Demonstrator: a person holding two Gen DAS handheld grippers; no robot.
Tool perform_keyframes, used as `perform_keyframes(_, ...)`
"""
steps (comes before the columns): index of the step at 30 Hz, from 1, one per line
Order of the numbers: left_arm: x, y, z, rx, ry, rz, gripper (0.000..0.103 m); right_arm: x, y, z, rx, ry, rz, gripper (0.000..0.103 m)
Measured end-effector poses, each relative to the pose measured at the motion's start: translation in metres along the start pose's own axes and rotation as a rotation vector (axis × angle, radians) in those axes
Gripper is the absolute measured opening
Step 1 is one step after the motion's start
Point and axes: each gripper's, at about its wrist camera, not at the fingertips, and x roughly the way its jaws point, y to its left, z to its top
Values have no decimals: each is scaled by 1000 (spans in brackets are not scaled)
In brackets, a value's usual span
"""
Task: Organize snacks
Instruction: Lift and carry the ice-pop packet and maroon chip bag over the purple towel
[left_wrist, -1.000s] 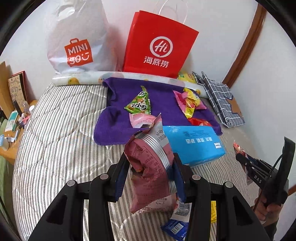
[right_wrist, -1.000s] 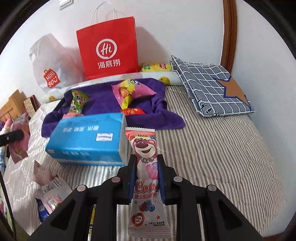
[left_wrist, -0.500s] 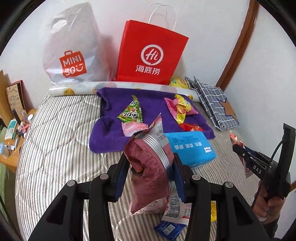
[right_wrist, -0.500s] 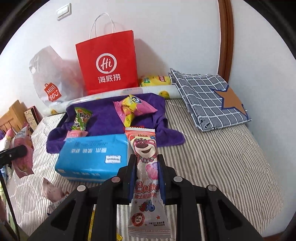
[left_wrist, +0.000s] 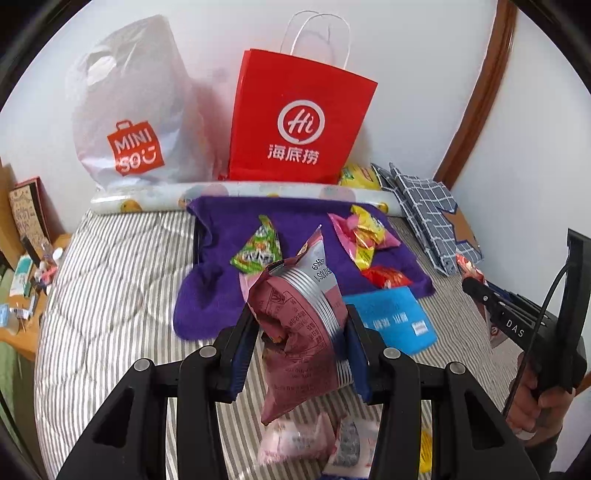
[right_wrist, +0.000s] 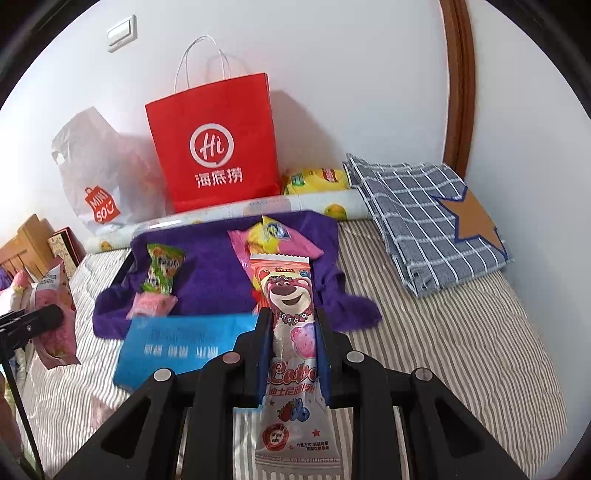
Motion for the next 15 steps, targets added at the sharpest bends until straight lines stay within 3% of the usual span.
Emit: perform_keyframes(15,41,7,64,11,-52,11,45,58,24,70,-40,-62,74,20)
